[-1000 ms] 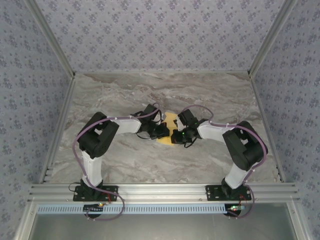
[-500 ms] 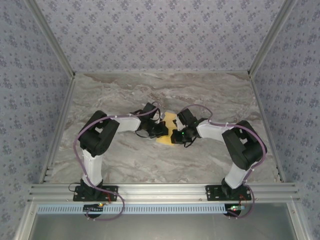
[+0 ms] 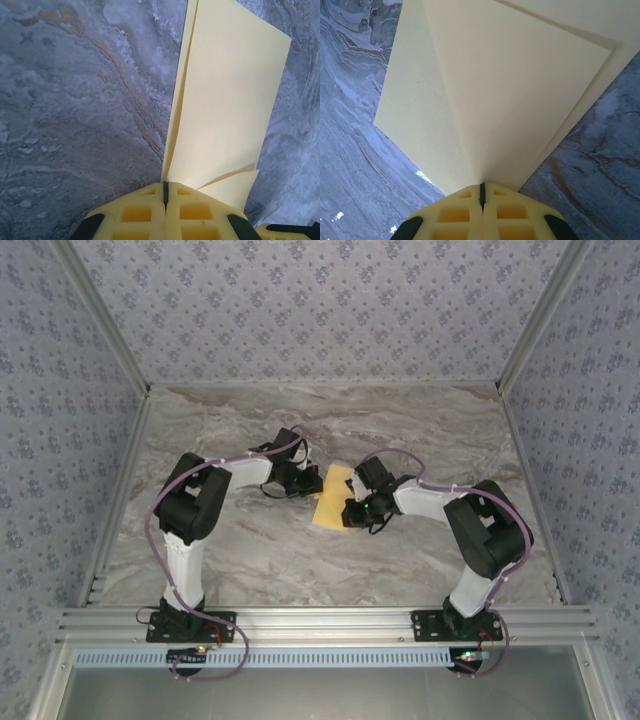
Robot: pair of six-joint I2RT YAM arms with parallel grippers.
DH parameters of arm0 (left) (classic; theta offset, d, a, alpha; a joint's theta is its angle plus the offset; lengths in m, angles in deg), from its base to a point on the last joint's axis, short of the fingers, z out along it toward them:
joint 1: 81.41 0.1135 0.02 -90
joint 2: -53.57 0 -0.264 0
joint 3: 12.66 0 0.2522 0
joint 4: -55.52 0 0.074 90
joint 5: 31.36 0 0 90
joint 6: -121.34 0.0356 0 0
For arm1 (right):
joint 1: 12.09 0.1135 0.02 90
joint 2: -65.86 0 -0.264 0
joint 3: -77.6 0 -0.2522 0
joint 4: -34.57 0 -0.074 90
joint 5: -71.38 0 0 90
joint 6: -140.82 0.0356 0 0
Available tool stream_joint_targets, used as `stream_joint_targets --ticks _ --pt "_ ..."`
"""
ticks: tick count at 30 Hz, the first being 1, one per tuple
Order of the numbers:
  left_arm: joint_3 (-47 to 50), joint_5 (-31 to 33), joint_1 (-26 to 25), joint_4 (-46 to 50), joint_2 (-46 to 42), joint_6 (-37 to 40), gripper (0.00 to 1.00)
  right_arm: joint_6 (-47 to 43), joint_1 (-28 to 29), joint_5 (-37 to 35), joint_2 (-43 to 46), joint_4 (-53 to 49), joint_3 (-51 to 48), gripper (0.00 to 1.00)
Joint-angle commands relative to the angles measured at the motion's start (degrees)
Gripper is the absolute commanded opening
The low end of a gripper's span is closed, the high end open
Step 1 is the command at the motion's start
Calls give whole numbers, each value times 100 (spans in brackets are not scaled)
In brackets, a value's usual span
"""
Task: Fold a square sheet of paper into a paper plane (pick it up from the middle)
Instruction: Fold the triangle a second time at the center of the table.
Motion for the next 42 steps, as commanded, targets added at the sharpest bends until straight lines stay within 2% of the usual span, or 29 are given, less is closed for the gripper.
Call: stream_joint_targets --ticks 1,10,13,20,27,42 --pt "-50 270 24 218 150 288 3 -9 -44 -213 -76 -468 79 0" --pt "165 540 10 54 -710 209 4 44 79 -8 32 -428 895 0" --pt "200 447 -38 -20 -802 167 4 23 114 -83 -90 -484 1045 0" --pt "243 99 -329 -239 -591 135 4 63 177 -191 -508 -433 1293 0" --pt "158 -81 -393 -419 -153 -20 3 43 162 -149 -810 -314 1320 0" --pt "283 373 -393 -173 185 -68 2 -164 139 -48 -856 -575 984 0"
